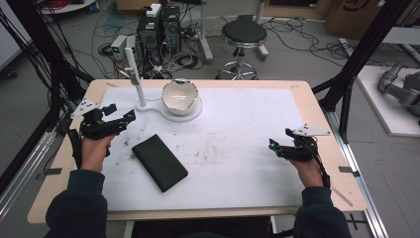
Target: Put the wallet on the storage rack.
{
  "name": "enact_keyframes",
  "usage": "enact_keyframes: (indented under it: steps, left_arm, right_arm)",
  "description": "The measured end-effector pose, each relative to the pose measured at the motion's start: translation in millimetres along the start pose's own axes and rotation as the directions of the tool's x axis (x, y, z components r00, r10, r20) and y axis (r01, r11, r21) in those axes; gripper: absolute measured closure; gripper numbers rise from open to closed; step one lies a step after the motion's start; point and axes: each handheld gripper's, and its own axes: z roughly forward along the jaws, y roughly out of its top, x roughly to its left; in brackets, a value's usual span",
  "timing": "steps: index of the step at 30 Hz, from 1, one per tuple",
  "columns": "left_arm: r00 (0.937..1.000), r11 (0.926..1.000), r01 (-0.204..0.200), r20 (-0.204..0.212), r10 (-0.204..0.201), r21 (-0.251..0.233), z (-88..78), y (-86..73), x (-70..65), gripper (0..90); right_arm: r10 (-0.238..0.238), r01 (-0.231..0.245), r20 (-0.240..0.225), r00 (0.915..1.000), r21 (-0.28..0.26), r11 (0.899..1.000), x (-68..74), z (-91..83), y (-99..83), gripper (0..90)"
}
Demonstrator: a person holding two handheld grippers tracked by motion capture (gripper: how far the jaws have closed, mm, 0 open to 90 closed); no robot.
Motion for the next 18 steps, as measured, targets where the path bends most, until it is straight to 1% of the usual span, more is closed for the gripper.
enact_keyframes:
  steps: [2, 5, 8, 10, 12, 15, 18]
  left_arm:
    - [0.9999, 1.0, -0.004, 0.01, 0.004, 0.007, -2.2, -3.1, -2.4, 16.9]
    - [0.9996, 0.999, -0.022, 0.018, 0.021, 0.039, -3.7, -8.0, -4.8, 16.9]
    - [0.9993, 0.9979, -0.013, 0.036, 0.011, 0.064, -4.4, -16.1, -6.9, 16.9]
    - [0.9988, 0.9958, -0.009, 0.048, 0.005, 0.091, -4.3, -23.4, -8.9, 17.2]
    - [0.9984, 0.9913, -0.009, 0.057, 0.002, 0.132, -3.8, -31.8, -10.6, 18.2]
    - [0.9974, 0.9826, -0.011, 0.072, -0.002, 0.186, -3.8, -45.5, -11.3, 21.7]
    - [0.9972, 0.9759, 0.027, 0.063, -0.041, 0.217, -7.1, -59.1, -9.2, 21.7]
  right_arm:
    - [0.006, -0.006, -0.001, 1.0, -0.003, 1.0, -0.5, 0.4, 0.1, 21.5]
    - [0.004, -0.004, 0.002, 1.0, 0.001, 1.0, -1.4, 1.9, 0.3, 21.5]
    - [0.003, -0.003, 0.0, 1.0, 0.007, 1.0, -0.2, 2.3, 0.0, 21.5]
    - [-0.001, 0.001, 0.001, 1.0, 0.002, 1.0, -0.1, 1.9, 0.0, 21.5]
    - [0.007, -0.007, 0.002, 1.0, 0.005, 1.0, 0.7, 1.4, -0.1, 21.5]
    - [-0.002, 0.002, -0.002, 1.0, 0.001, 1.0, 1.2, 1.4, 0.2, 21.5]
    - [-0.011, 0.011, -0.009, 0.9999, 0.001, 1.0, 3.5, 0.5, 0.6, 21.5]
